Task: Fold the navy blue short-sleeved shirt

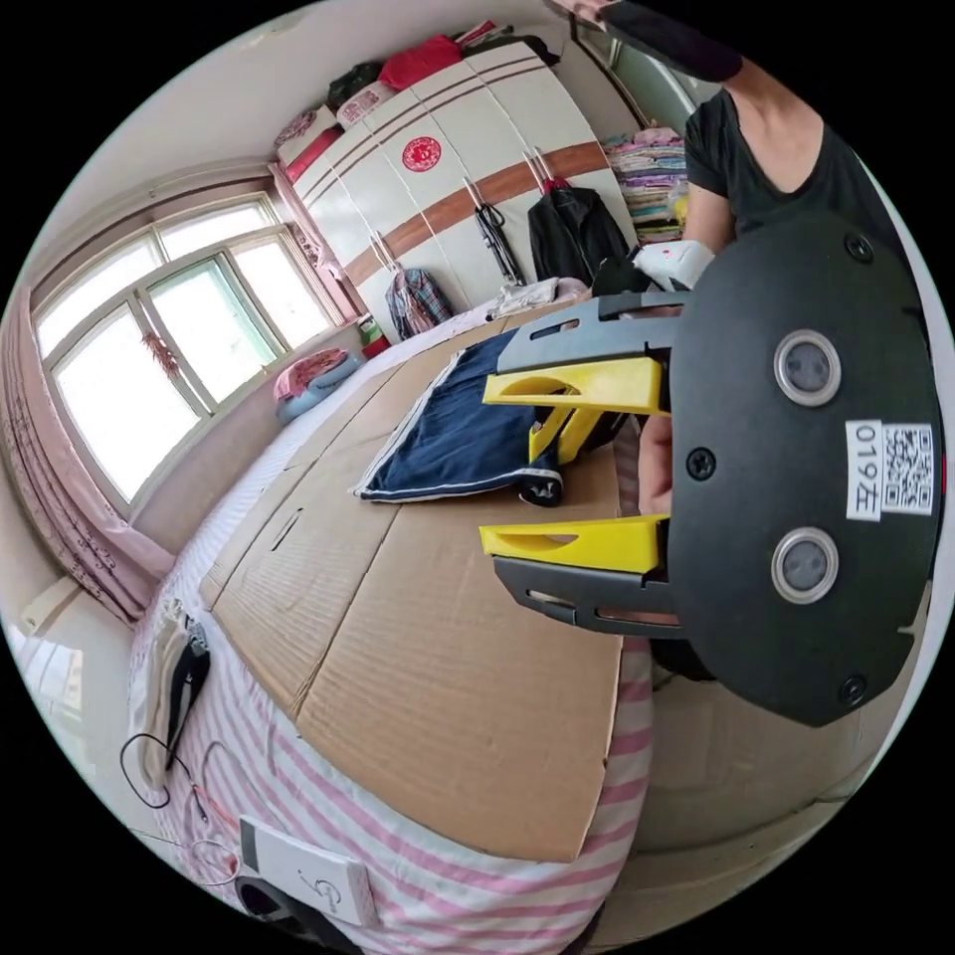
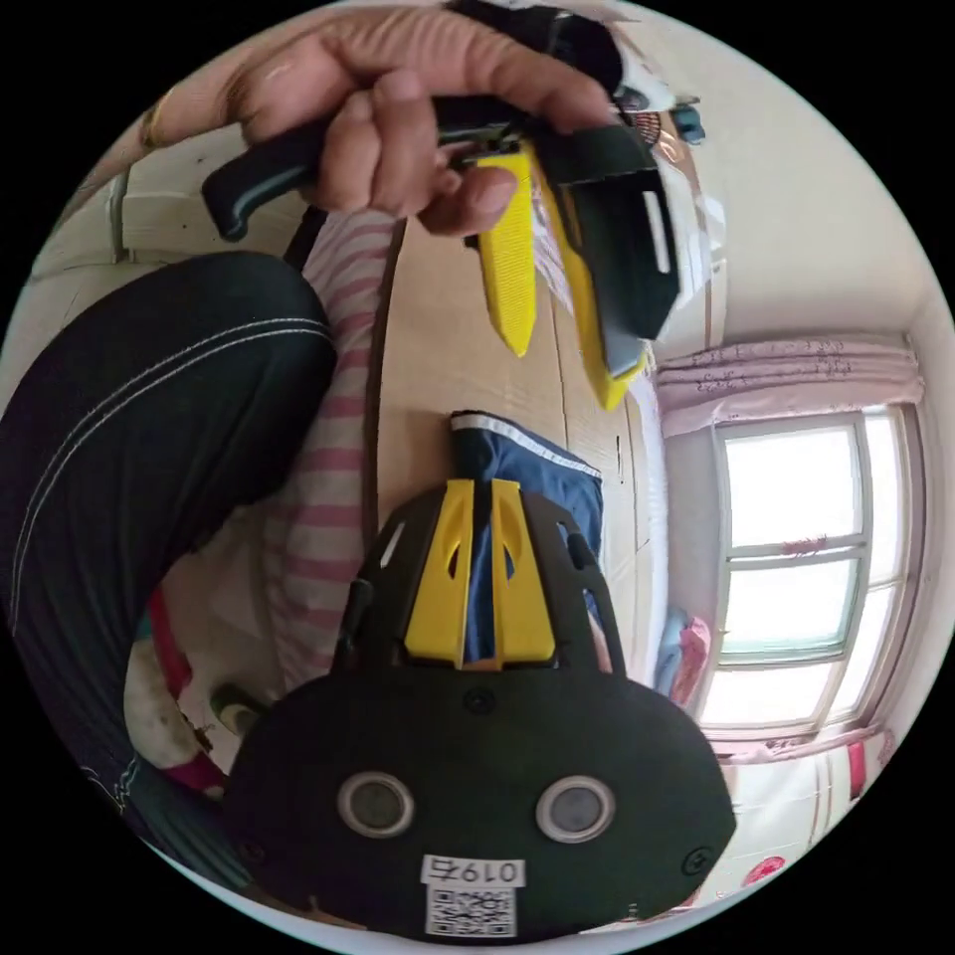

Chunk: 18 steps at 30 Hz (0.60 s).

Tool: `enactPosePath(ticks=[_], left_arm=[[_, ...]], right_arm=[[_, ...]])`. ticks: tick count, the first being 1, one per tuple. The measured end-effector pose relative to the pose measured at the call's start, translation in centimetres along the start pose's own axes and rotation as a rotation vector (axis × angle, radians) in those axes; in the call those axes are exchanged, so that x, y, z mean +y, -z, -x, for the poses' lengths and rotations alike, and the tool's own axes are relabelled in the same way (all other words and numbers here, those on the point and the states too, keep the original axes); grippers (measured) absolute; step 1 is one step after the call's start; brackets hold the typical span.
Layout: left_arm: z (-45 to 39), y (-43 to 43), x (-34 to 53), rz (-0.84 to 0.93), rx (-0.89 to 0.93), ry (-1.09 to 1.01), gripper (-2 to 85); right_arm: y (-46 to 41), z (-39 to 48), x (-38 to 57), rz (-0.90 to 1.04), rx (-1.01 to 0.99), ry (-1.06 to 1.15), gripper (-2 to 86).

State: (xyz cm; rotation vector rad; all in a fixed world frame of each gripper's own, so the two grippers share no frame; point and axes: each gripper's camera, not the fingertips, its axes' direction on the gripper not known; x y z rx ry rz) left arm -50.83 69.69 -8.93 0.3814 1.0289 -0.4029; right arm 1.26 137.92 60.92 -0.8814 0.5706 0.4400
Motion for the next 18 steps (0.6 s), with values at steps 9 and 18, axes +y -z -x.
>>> enactPosePath(ticks=[9, 18], left_arm=[[4.0, -4.4, -8.3, 0.043, 0.198, 0.130, 17.9], [5.0, -12.3, -17.8, 0.112, 0.420, 0.244, 19.3]], right_arm=[[4.4, -12.7, 4.6, -0.269, -0.303, -0.563, 0.7], [11.8, -16.9, 0.9, -0.359, -0.286, -0.650, 0.5]])
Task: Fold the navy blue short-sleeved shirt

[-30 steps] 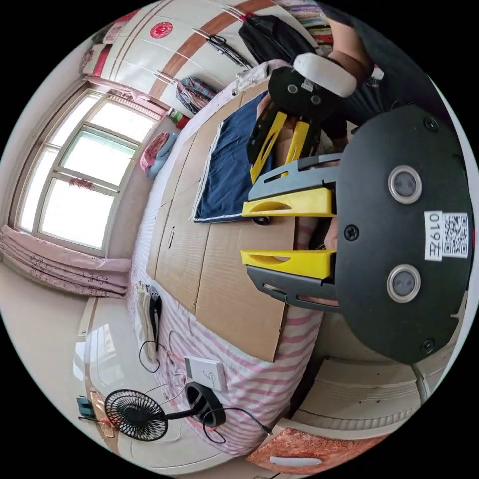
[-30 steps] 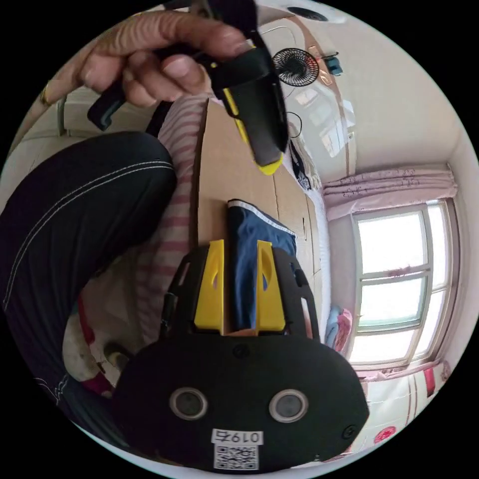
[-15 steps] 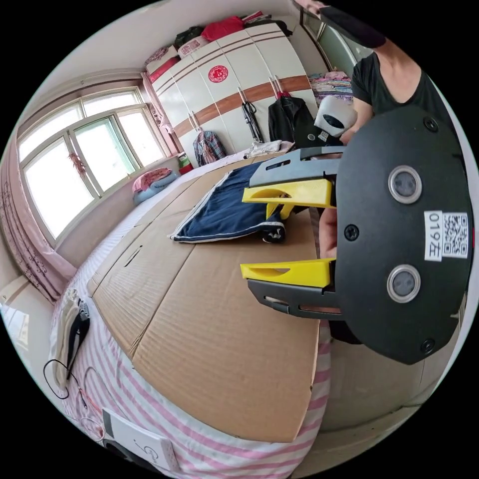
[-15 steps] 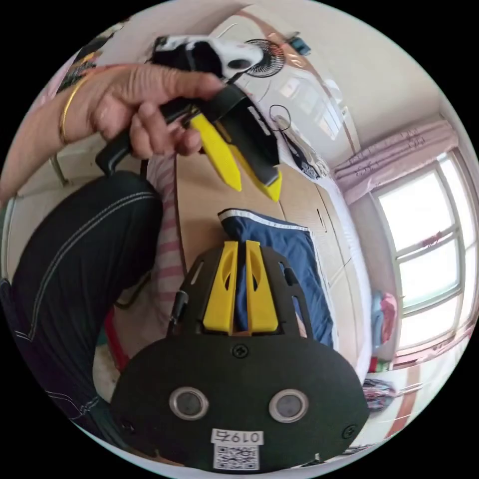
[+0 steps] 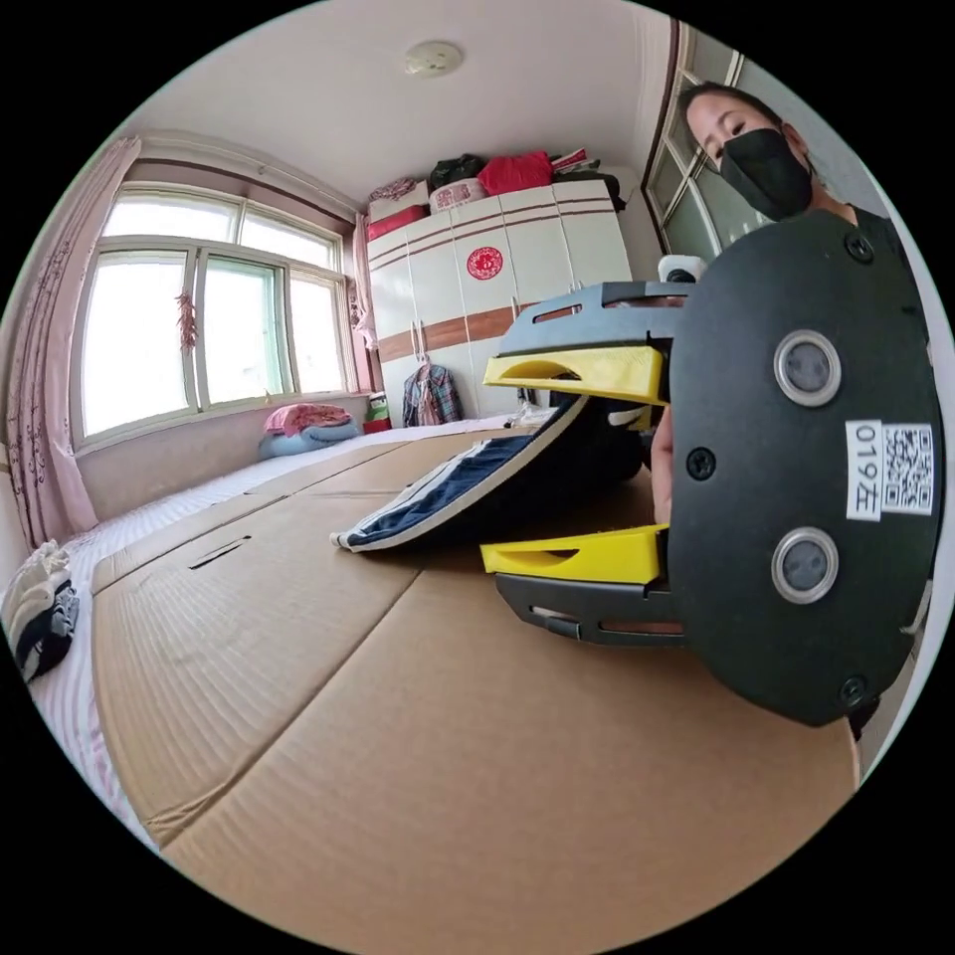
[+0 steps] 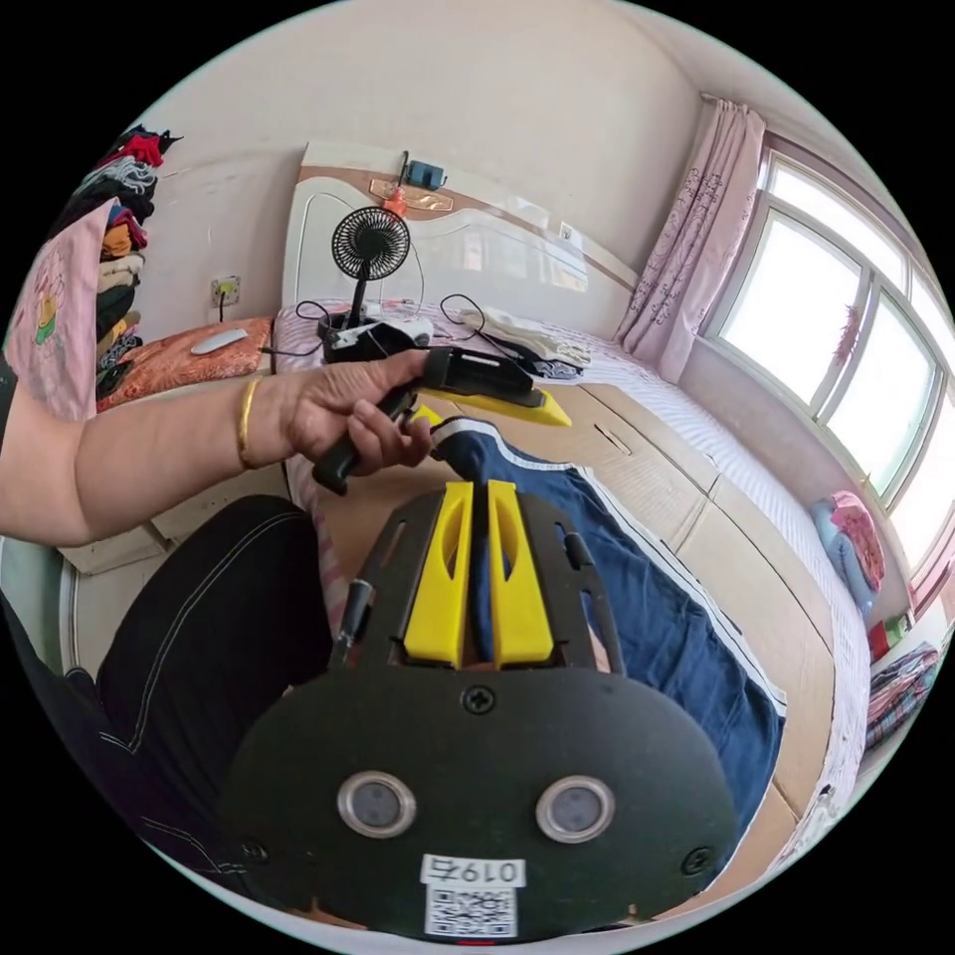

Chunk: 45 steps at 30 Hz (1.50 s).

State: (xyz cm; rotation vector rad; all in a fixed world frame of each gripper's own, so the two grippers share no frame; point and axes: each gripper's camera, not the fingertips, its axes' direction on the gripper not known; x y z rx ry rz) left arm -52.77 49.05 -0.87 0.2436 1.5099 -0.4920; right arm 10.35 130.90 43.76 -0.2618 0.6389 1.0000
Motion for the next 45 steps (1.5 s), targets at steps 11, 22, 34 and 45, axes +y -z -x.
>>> enactPosePath(ticks=[11, 22, 34, 45], left_arm=[[-1.9, -9.9, -13.2, 0.100, -0.137, -0.003, 14.7], [-8.3, -18.9, -18.1, 0.205, -0.474, -0.099, 2.8], [-21.4, -28.1, -17.6, 0.158, -0.504, -0.180, 1.8], [-38.9, -49.4, -12.8, 0.191, -0.651, -0.330, 1.7]], right_arm=[[10.2, 3.9, -14.4, -0.090, -0.046, -0.076, 0.3], [22.5, 7.8, -31.7, -0.120, -0.101, -0.170, 0.3], [46.4, 4.1, -50.1, -0.328, -0.151, -0.442, 0.5], [73.5, -3.3, -58.8, -0.515, -0.076, -0.771, 0.5]])
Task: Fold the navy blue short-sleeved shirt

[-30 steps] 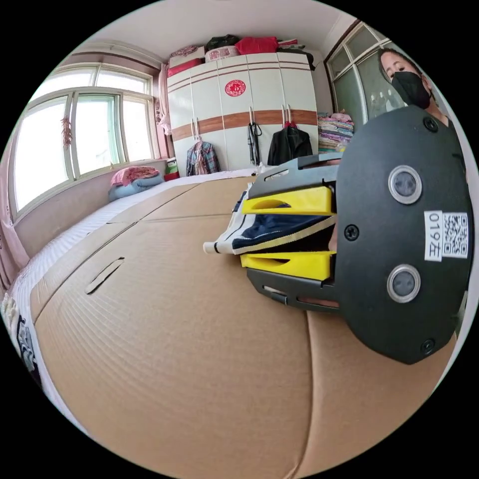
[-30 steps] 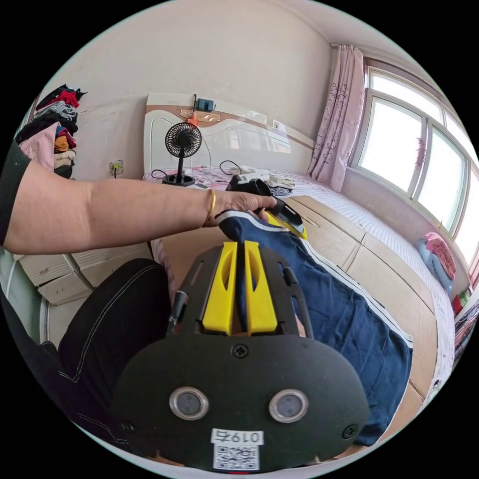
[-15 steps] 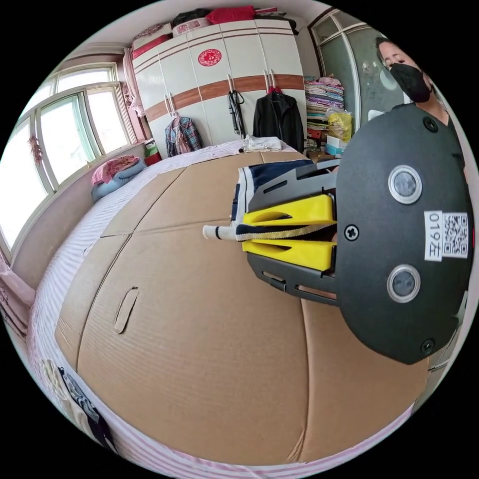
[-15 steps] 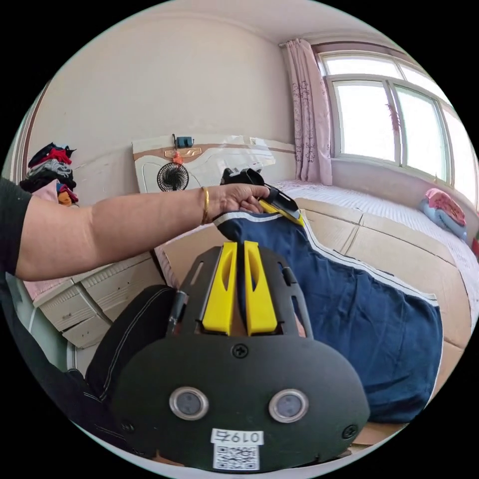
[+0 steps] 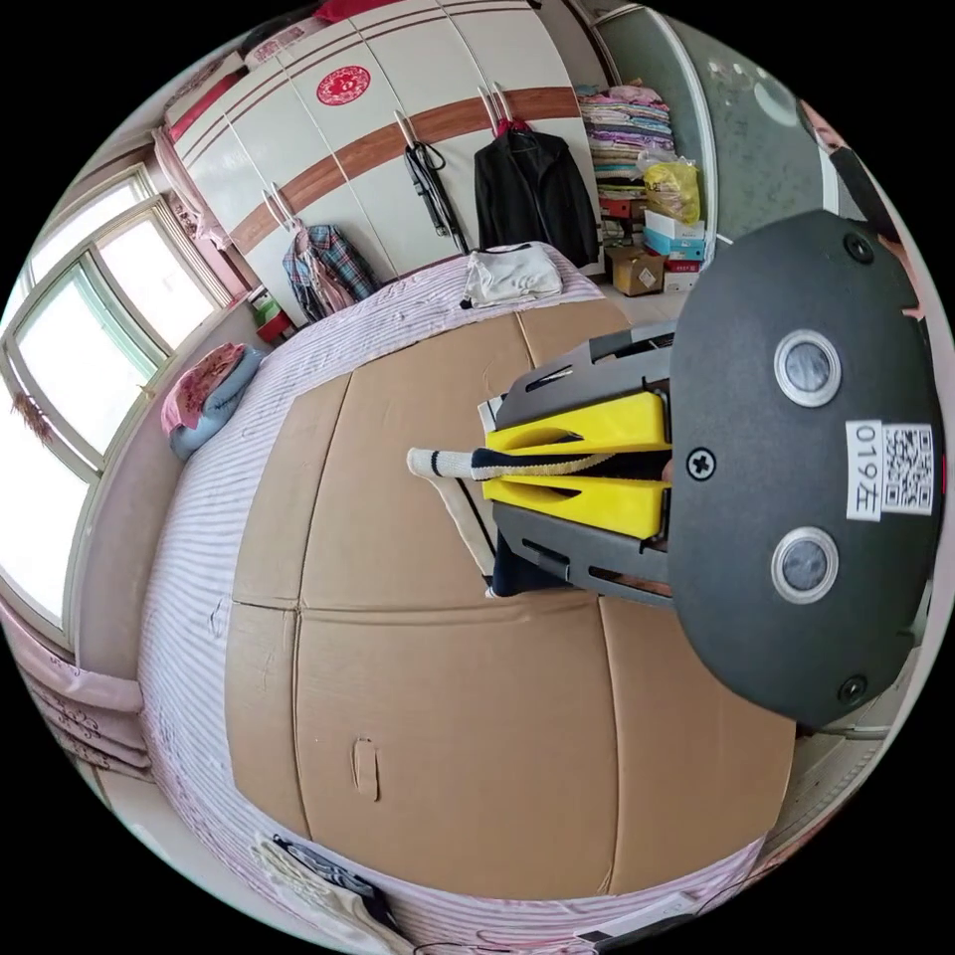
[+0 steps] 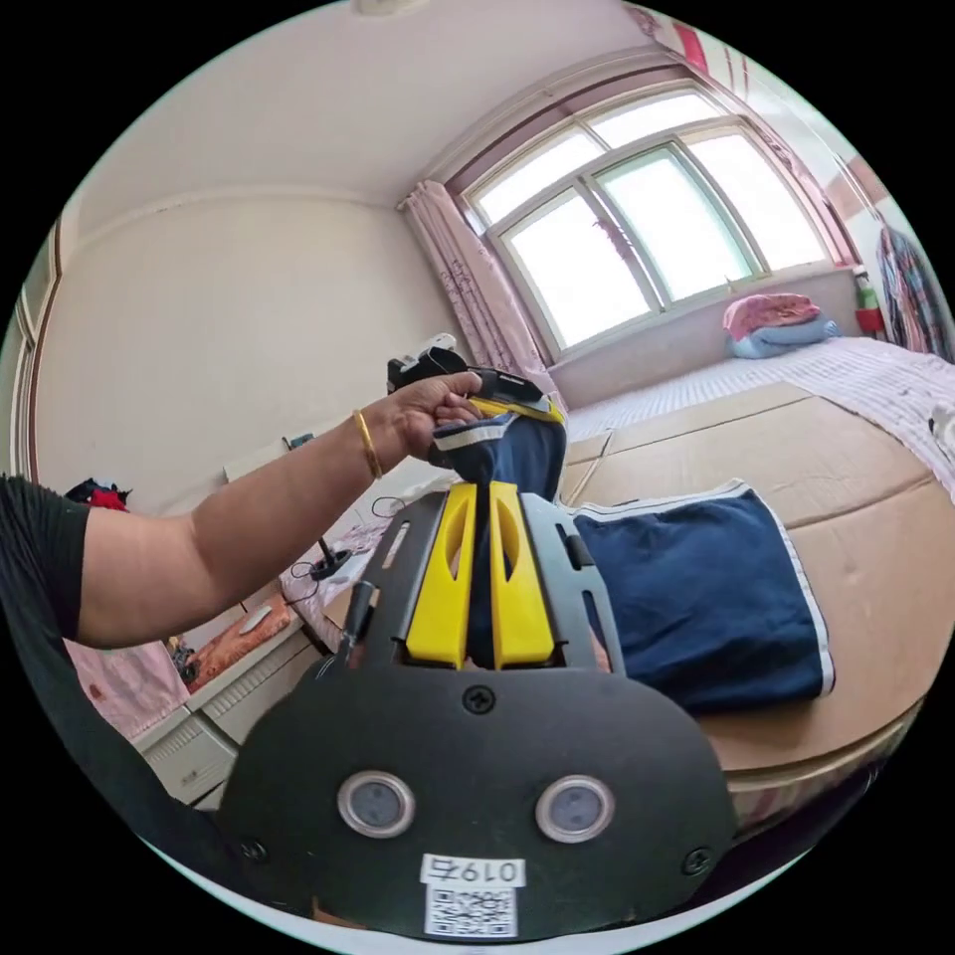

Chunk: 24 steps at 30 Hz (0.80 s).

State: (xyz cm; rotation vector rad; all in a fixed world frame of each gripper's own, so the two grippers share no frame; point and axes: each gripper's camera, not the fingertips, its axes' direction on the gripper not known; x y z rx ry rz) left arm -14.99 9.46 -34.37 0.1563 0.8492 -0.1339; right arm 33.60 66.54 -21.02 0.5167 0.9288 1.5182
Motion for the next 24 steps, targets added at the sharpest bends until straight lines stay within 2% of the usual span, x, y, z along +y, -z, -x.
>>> enactPosePath(ticks=[6, 12, 21, 24], left_arm=[[-11.5, -9.1, -1.8, 0.095, -0.082, -0.042, 1.8], [-18.5, -18.1, -1.9, 0.181, -0.188, -0.025, 1.8], [-26.2, -24.4, -0.9, 0.244, -0.376, -0.112, 2.2], [-28.0, -25.0, -0.2, 0.237, -0.417, -0.112, 2.5]], right_arm=[[9.0, 1.6, -8.7, -0.036, 0.091, -0.191, 0.4], [15.2, 3.2, -15.3, -0.054, 0.120, -0.419, 0.5], [21.1, 12.3, -24.8, -0.085, 0.133, -0.528, 0.5], [23.2, 13.9, -26.9, -0.121, 0.098, -0.624, 0.5]])
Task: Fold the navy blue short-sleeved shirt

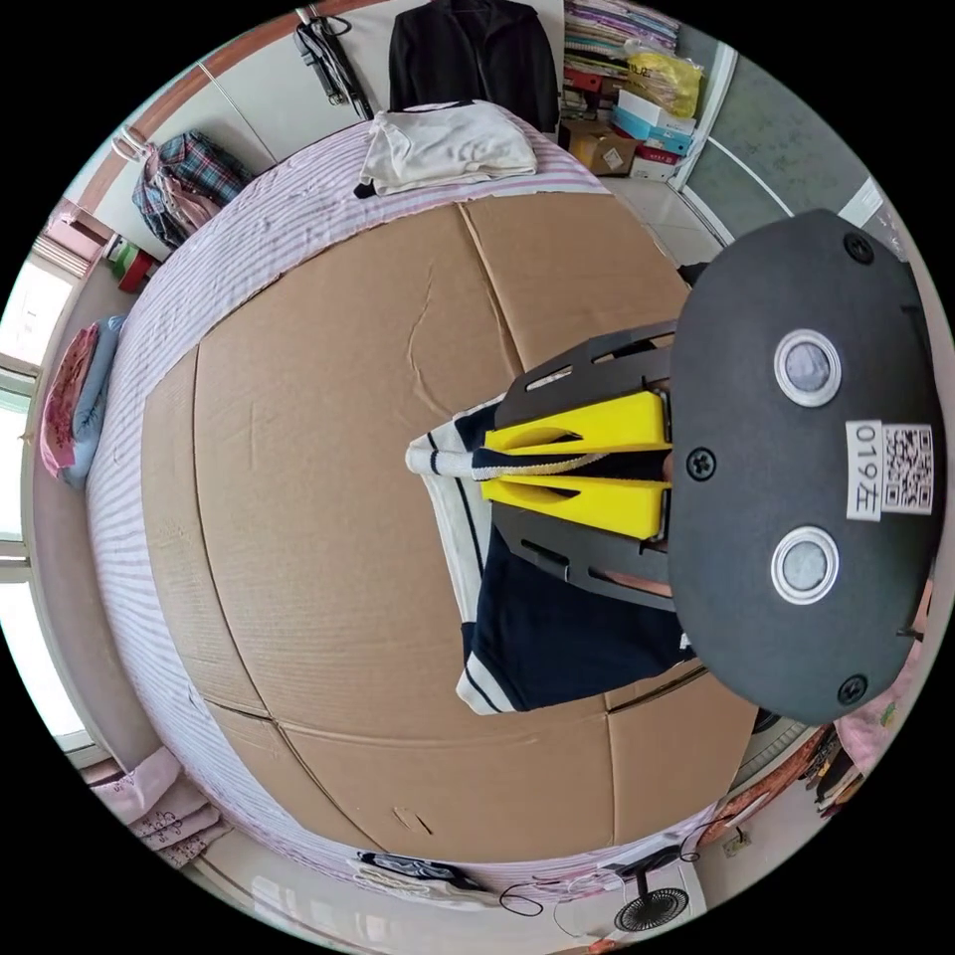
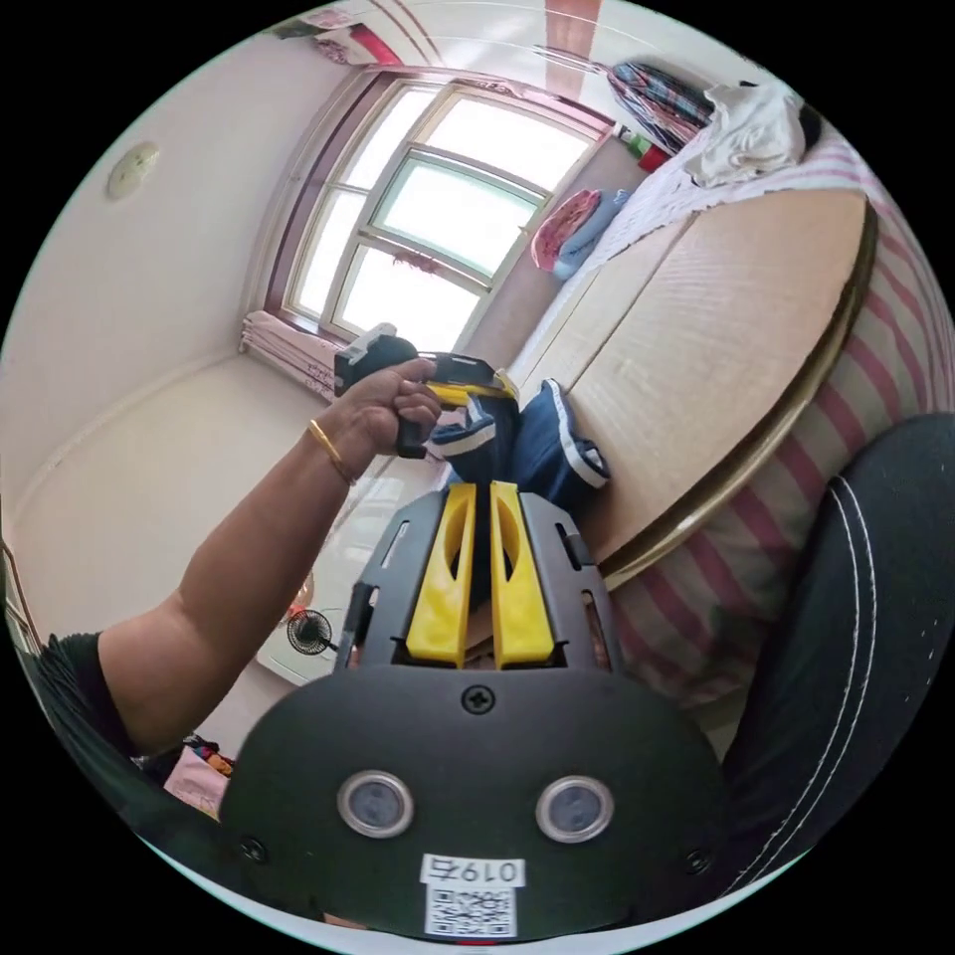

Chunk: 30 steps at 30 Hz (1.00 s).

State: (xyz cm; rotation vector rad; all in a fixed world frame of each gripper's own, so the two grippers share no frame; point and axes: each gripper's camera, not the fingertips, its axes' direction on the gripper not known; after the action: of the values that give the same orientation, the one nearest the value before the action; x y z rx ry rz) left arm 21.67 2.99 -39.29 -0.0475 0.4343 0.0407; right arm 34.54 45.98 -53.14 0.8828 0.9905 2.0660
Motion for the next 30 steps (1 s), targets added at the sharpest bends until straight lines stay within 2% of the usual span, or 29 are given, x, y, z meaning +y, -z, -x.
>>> enactPosePath(ticks=[5, 15, 22, 25, 30], left_arm=[[-1.2, -0.8, 0.7, 0.019, 0.075, 0.017, 4.6], [-0.1, -0.2, 3.5, 0.009, 0.304, 0.130, 6.8], [-0.4, 2.2, 7.9, -0.110, 0.221, 0.154, 3.1], [-0.8, 4.2, 11.9, -0.203, 0.246, 0.042, 1.7], [-0.2, 7.3, 26.1, -0.405, 0.469, -0.343, 1.3]], right_arm=[[3.2, 3.5, -0.9, -0.015, -0.050, -0.175, 0.6], [7.7, 12.7, -0.8, -0.040, -0.103, -0.254, 0.6], [9.6, 17.9, 0.9, -0.022, -0.114, -0.289, 0.8], [10.1, 19.3, 2.0, -0.016, -0.134, -0.327, 0.9], [10.4, 21.7, 4.7, 0.006, -0.138, -0.316, 1.6]])
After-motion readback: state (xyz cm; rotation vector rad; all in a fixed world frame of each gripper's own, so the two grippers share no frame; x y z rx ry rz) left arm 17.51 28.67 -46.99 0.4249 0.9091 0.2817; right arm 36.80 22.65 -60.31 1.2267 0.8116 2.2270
